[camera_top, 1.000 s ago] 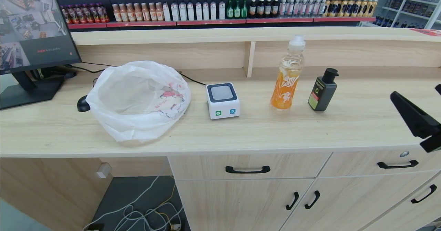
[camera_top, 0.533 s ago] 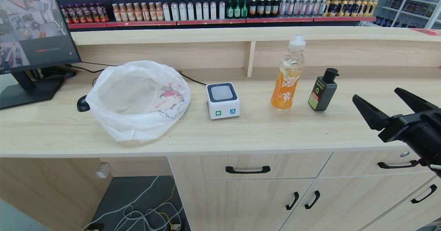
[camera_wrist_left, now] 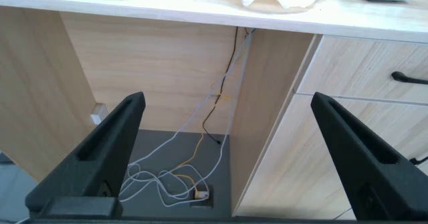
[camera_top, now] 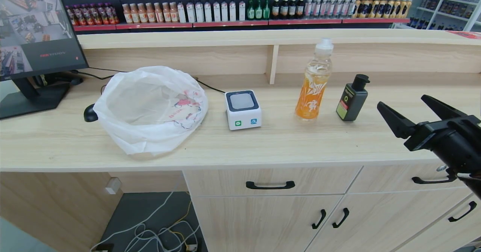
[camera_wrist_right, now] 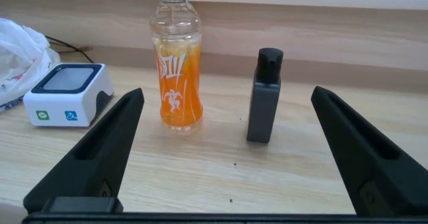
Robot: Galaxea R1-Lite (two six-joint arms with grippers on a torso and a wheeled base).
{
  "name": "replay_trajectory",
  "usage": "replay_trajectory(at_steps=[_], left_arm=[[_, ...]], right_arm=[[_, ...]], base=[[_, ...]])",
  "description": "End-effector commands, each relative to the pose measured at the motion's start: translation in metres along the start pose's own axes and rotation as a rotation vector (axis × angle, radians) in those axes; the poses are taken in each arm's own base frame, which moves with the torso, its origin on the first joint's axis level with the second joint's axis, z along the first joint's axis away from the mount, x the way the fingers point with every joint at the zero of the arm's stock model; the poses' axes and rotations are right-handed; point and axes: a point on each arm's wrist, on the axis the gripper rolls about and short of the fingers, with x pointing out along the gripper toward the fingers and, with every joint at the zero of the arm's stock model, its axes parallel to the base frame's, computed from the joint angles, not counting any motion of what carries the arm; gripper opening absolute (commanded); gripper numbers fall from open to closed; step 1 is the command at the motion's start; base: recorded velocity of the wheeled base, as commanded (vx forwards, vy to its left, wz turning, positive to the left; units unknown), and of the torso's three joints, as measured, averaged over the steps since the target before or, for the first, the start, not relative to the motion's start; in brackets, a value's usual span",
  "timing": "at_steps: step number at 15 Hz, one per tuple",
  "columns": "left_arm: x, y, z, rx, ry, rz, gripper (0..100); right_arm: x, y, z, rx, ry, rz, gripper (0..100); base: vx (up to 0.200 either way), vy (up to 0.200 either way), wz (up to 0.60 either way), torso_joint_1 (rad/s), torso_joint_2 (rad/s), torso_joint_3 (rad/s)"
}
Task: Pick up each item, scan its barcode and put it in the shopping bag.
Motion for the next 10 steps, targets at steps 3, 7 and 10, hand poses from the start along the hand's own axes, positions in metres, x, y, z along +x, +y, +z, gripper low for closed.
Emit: replay_trajectory(at_steps=[3,7,10], left_arm=[[0.0,0.0,0.0,0.001,0.0,0.001,100],[0.0,0.0,0.0,0.002,0.0,0.001,100],[0.0,0.0,0.0,0.002,0.0,0.001,100]], right_arm=[[0.038,0.022,0.0,0.008,-0.041,0.039,100],[0.065,0.05,-0.014,0.041,-0.021,0.031,100],[0.084,0.058,-0.032,0.04,0.005,0.038,100]], base=[[0.0,0.0,0.0,0.0,0.0,0.0],[0.0,0.0,0.0,0.0,0.0,0.0],[0.0,0.0,0.0,0.0,0.0,0.0]])
